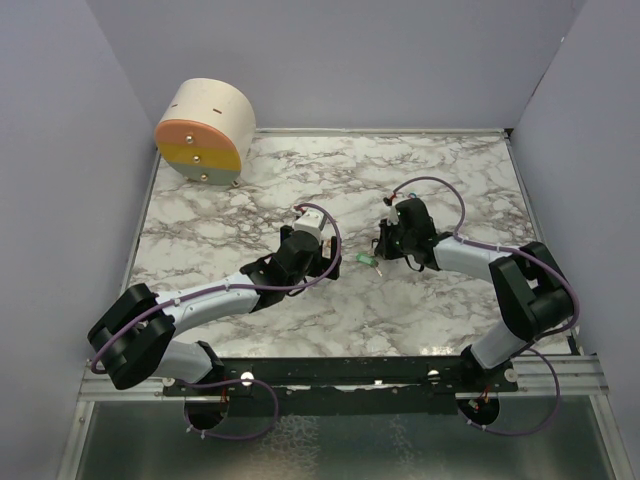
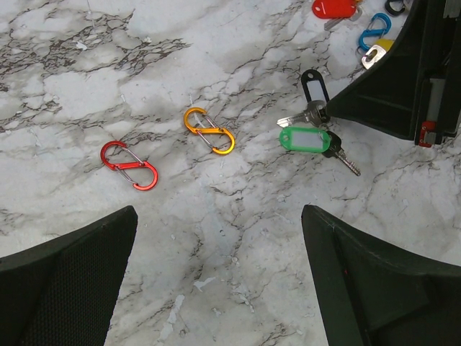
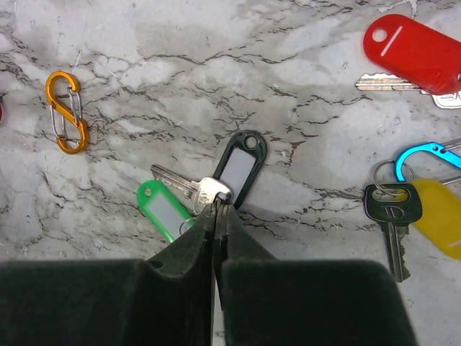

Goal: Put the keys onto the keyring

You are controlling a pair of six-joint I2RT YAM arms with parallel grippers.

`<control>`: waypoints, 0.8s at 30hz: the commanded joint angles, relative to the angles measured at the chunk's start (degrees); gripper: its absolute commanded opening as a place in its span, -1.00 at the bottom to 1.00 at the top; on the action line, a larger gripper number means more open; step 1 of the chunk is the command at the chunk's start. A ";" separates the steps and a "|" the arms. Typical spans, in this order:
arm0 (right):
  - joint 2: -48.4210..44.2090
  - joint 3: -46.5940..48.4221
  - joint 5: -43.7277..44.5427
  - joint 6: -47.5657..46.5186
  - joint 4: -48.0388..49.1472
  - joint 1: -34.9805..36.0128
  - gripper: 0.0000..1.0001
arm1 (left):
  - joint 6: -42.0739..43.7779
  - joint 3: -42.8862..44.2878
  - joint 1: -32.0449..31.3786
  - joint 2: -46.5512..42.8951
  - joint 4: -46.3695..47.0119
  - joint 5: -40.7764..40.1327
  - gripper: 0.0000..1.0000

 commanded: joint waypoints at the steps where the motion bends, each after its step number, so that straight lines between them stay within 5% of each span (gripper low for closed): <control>1: -2.00 0.60 2.15 -0.23 0.67 0.44 -0.99 | 0.18 -0.64 0.46 -1.17 1.59 0.84 0.98; 24: -20.93 -3.93 1.39 -1.41 -1.02 0.72 -0.99 | -3.58 0.92 1.32 2.12 -1.15 -11.36 0.95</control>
